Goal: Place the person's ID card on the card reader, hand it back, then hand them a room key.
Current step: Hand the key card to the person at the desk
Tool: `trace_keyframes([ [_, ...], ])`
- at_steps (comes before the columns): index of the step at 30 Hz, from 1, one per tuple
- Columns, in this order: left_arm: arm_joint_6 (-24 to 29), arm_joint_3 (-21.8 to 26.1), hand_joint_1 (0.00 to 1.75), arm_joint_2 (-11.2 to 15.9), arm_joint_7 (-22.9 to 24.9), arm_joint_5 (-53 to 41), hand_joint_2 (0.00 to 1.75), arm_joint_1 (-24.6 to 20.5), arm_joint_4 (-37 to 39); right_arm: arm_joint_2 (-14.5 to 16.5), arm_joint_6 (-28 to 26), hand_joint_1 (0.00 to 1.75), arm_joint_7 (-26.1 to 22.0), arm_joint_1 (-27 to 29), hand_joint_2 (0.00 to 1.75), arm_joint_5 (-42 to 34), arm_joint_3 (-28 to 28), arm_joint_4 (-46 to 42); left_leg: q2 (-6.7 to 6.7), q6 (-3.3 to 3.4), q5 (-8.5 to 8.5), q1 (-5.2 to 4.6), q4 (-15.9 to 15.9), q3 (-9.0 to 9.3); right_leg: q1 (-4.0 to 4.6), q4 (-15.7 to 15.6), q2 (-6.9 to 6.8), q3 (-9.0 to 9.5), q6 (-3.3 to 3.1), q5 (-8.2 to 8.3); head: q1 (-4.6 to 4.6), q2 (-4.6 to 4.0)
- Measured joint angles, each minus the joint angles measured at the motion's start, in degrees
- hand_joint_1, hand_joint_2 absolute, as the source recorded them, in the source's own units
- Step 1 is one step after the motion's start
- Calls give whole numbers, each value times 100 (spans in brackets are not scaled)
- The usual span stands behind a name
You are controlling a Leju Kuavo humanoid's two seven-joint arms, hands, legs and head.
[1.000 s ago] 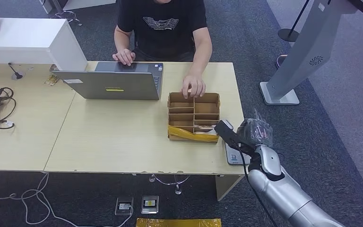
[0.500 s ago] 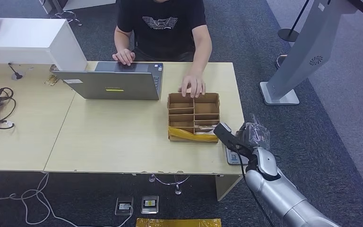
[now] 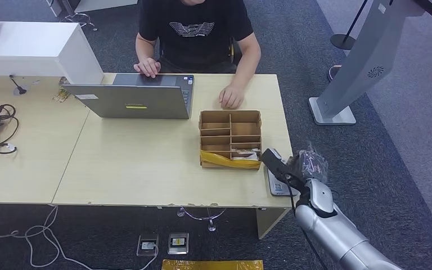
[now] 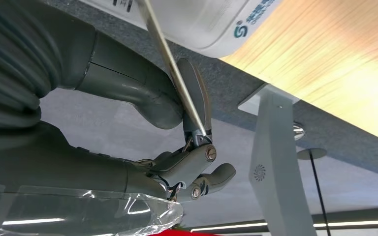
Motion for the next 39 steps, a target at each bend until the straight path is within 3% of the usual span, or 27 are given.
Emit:
trace_keyframes([
  [18, -33, -1, 0, -3, -32, -85, 0, -1, 0, -129, -50, 175, 133, -16, 175, 213, -161, -297, 3, 0, 0, 0, 0, 0, 0, 1, 1, 1, 1, 1, -1, 0],
  [27, -139, -22, 0, -32, -35, -340, 0, -34, 0, -402, 487, 175, 627, -601, 175, 496, -304, -1249, 10, 0, 1, 0, 4, 1, 0, 1, 3, 1, 1, 6, -1, 0],
  [39, -249, -146, 0, -87, 17, -534, 0, -176, -1, -560, 781, 175, 711, -1218, 175, 526, -305, -2351, 15, 0, 1, 0, 5, 1, 0, 1, 10, 1, 1, 6, 0, 0],
])
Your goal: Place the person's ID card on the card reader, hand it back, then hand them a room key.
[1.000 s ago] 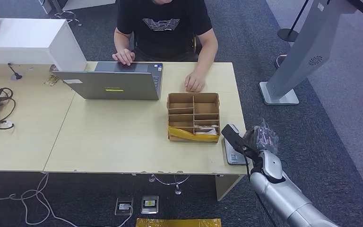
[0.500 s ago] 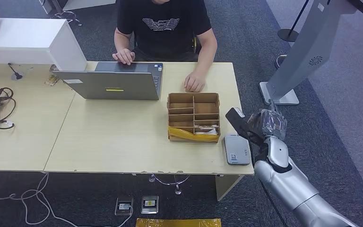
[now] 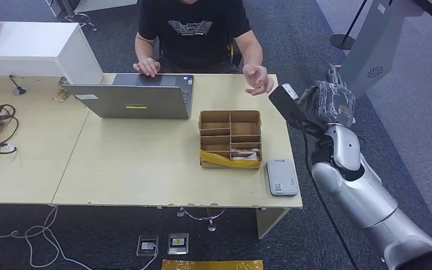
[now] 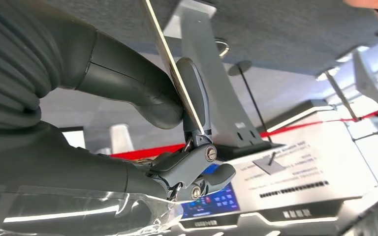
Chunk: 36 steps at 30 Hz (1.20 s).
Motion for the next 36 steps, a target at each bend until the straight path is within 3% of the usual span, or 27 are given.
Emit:
trace_keyframes([
  [15, 57, -3, 0, -11, 11, 54, 0, -9, 1, 13, 5, 175, -21, -291, 175, -173, 265, -191, 3, 0, 0, 0, 0, -2, 0, 0, 3, 1, 0, 0, -1, 0],
  [27, 145, -1, 0, -20, 11, 215, 0, 100, 1, 322, -39, 175, -72, -496, 175, -257, 529, -1, -1, 0, 0, 1, 0, -5, 1, 1, -3, 1, 0, 0, 0, 0],
  [28, 146, -1, 0, -21, 11, 218, 0, 103, 1, 336, -39, 154, -74, -507, 175, -258, 550, 14, -1, 0, 0, 1, 0, -5, 1, 1, -4, 1, 0, 0, 0, 0],
  [29, 146, -1, 0, -21, 11, 220, 0, 106, 1, 347, -39, 122, -79, -519, 175, -261, 571, 29, -1, 0, 0, 1, 0, -5, 1, 1, -4, 1, 0, 0, 0, 0],
  [31, 146, 1, 0, -22, 10, 226, 0, 115, 1, 368, -38, 36, -94, -547, 175, -262, 615, 63, -1, 0, 0, 1, 0, -6, 1, 0, -5, 1, 0, 0, 0, 0],
  [32, 148, 2, 0, -23, 9, 230, 0, 119, 1, 379, -33, 13, -101, -565, 175, -255, 637, 85, -2, 0, 0, 1, 0, -6, 1, 0, -5, 1, 0, 0, 0, 0],
  [33, 149, 4, 0, -24, 8, 232, 0, 122, 1, 389, -22, 1, -100, -586, 175, -241, 660, 112, -1, 0, 0, 1, 0, -6, 1, 0, -5, 1, 0, 0, -1, 0],
  [36, 158, 6, 0, -33, 7, 230, 0, 124, 1, 424, 41, 0, -67, -633, 175, -163, 730, 196, -1, 0, 0, 1, 0, -6, 1, 0, -5, 0, 0, 0, -1, 0],
])
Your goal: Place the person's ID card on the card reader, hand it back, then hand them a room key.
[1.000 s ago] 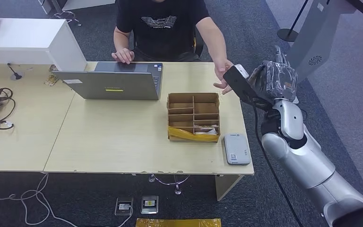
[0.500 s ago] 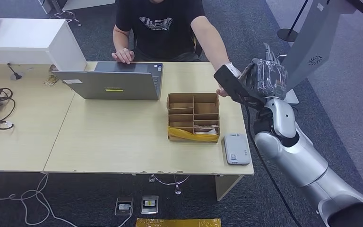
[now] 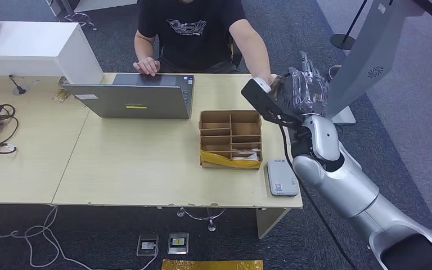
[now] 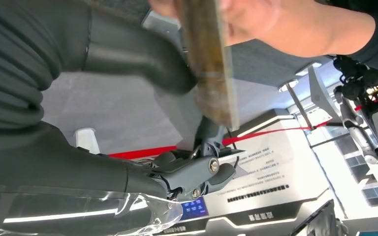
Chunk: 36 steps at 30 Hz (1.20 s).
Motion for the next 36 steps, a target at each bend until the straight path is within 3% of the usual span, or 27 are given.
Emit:
trace_keyframes([
  [13, 2, 0, 0, -18, 0, 4, 0, 23, 0, -71, 309, 0, 72, 74, 175, 133, 222, 51, 2, 0, 0, 0, 2, 5, 0, 0, 5, -2, 0, 0, 1, 0],
  [24, -9, 0, 0, -15, -36, -4, 0, 40, 0, -402, 1157, 0, 103, 552, 175, 304, 73, -422, 9, 0, -1, 0, 3, 6, 0, -1, 17, -3, 0, 0, 0, 0],
  [36, 68, 4, 0, -14, -76, -43, 0, 40, 0, -420, 998, 0, 90, 983, 175, 1, 87, -458, 9, 0, -1, 1, 3, 4, 1, 0, 17, -2, 0, 0, 1, 0],
])
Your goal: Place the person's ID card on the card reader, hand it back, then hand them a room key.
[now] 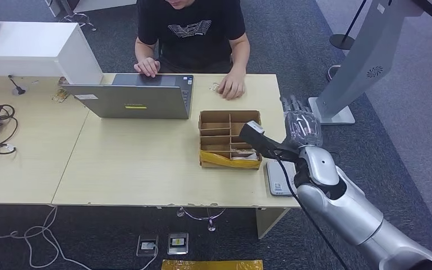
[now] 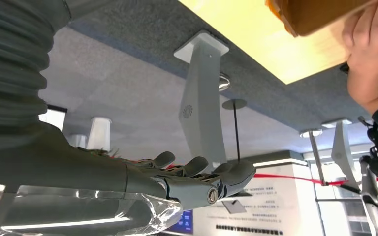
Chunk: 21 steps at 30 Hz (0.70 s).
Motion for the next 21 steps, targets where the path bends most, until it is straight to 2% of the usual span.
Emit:
trace_keyframes([
  [8, 1, 0, 0, -3, 11, -65, 0, -1, 0, 66, -382, 0, -64, 297, 175, -135, 71, 158, 0, 0, 0, 0, 0, -2, 0, 0, 0, 0, 0, 0, -1, 0],
  [21, -14, 2, 0, -8, 89, -87, 0, -39, 0, 401, -618, 0, -203, 355, 175, -102, 157, 804, 0, 0, 0, 4, 0, -2, 4, 0, 0, 0, 0, 0, 1, 0],
])
